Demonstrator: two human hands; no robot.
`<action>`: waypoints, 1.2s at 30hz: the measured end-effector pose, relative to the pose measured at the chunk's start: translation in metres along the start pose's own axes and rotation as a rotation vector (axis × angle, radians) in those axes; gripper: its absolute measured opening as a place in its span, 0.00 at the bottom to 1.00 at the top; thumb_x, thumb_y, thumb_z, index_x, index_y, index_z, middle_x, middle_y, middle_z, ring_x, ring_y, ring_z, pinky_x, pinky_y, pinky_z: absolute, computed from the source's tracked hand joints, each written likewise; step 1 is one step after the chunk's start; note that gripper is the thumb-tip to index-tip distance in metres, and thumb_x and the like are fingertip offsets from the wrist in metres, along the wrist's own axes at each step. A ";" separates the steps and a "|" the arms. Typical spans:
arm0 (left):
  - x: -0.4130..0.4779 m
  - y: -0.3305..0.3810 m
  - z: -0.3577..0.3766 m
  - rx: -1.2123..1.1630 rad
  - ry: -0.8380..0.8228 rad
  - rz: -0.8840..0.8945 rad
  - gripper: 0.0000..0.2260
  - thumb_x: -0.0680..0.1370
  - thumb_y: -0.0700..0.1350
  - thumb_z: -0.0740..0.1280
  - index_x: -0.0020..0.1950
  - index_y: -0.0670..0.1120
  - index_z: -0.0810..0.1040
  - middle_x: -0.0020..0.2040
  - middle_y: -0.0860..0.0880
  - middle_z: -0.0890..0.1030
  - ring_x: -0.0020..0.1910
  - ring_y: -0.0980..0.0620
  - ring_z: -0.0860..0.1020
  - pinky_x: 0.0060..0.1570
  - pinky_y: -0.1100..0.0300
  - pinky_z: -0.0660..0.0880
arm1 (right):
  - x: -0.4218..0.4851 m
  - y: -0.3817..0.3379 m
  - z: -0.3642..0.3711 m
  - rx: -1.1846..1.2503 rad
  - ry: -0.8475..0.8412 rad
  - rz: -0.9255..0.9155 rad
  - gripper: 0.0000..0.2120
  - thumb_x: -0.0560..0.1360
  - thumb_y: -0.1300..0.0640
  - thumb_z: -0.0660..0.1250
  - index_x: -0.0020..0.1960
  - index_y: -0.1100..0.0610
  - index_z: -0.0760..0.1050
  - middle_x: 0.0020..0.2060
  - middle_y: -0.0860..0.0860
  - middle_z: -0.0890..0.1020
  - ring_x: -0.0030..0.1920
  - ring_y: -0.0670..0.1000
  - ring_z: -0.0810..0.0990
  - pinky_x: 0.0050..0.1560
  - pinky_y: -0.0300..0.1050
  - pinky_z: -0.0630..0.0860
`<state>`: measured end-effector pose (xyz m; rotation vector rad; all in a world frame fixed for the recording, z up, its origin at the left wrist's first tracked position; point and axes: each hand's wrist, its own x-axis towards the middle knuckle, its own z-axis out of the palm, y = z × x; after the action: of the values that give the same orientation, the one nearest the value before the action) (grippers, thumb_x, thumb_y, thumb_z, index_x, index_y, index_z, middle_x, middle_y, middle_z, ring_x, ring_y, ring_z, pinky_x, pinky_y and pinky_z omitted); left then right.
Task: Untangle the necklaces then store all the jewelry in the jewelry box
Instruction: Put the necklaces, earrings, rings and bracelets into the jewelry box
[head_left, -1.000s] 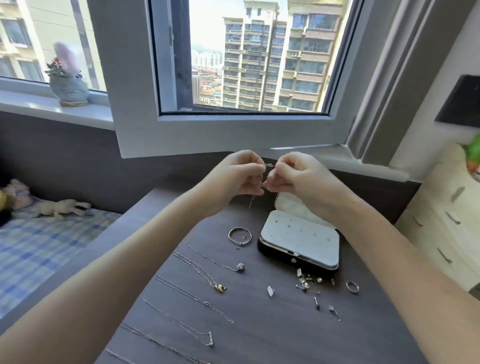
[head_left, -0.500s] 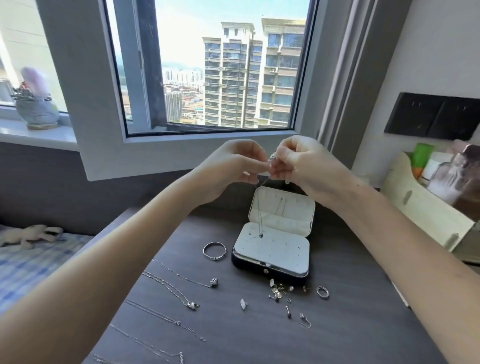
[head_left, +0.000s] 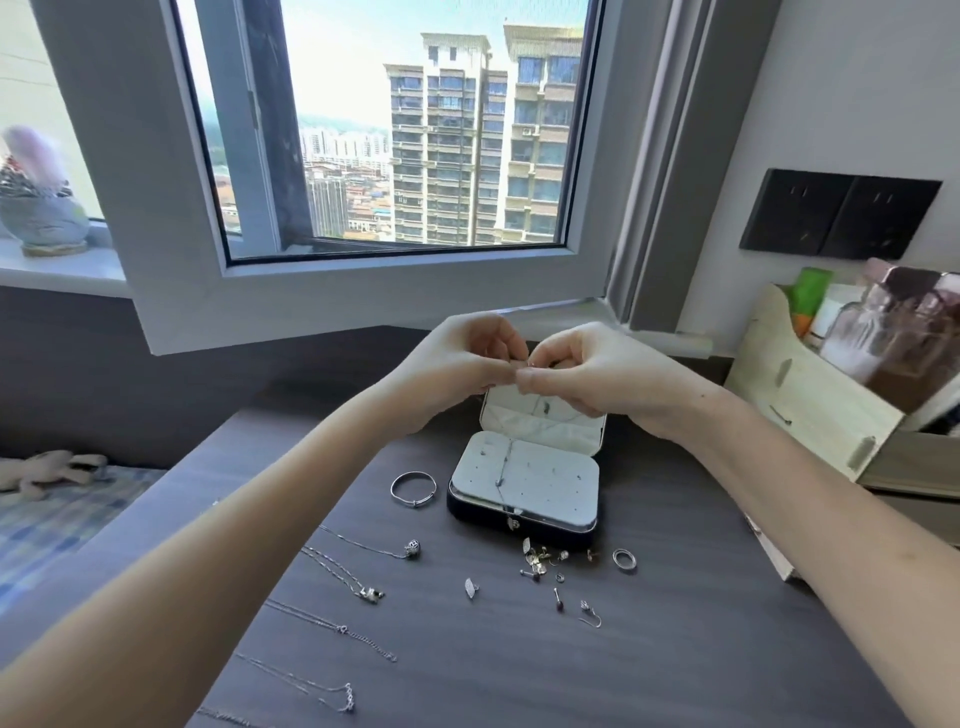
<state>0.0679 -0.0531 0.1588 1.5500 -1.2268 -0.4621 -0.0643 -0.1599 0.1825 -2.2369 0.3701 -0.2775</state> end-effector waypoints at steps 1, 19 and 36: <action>0.000 -0.003 0.001 0.001 0.001 -0.004 0.06 0.72 0.32 0.68 0.42 0.42 0.77 0.34 0.47 0.71 0.31 0.55 0.68 0.31 0.66 0.66 | 0.000 0.000 -0.002 0.023 0.011 -0.012 0.10 0.75 0.54 0.69 0.43 0.61 0.80 0.22 0.47 0.68 0.23 0.44 0.63 0.25 0.35 0.61; 0.034 -0.052 0.049 -0.190 -0.060 -0.166 0.04 0.74 0.34 0.68 0.45 0.42 0.77 0.35 0.49 0.75 0.35 0.53 0.74 0.41 0.62 0.73 | 0.018 -0.005 -0.051 0.053 0.141 -0.062 0.11 0.77 0.52 0.65 0.44 0.59 0.79 0.30 0.51 0.79 0.31 0.46 0.77 0.34 0.39 0.76; 0.090 -0.109 0.073 0.641 0.041 0.017 0.18 0.71 0.35 0.59 0.55 0.49 0.79 0.55 0.55 0.79 0.55 0.53 0.74 0.52 0.62 0.68 | 0.091 0.027 -0.098 -0.039 0.296 -0.018 0.11 0.78 0.52 0.65 0.41 0.58 0.79 0.29 0.50 0.80 0.29 0.46 0.77 0.31 0.39 0.74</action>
<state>0.0967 -0.1763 0.0622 2.0652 -1.4349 -0.0113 -0.0148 -0.2779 0.2299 -2.2404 0.5161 -0.6189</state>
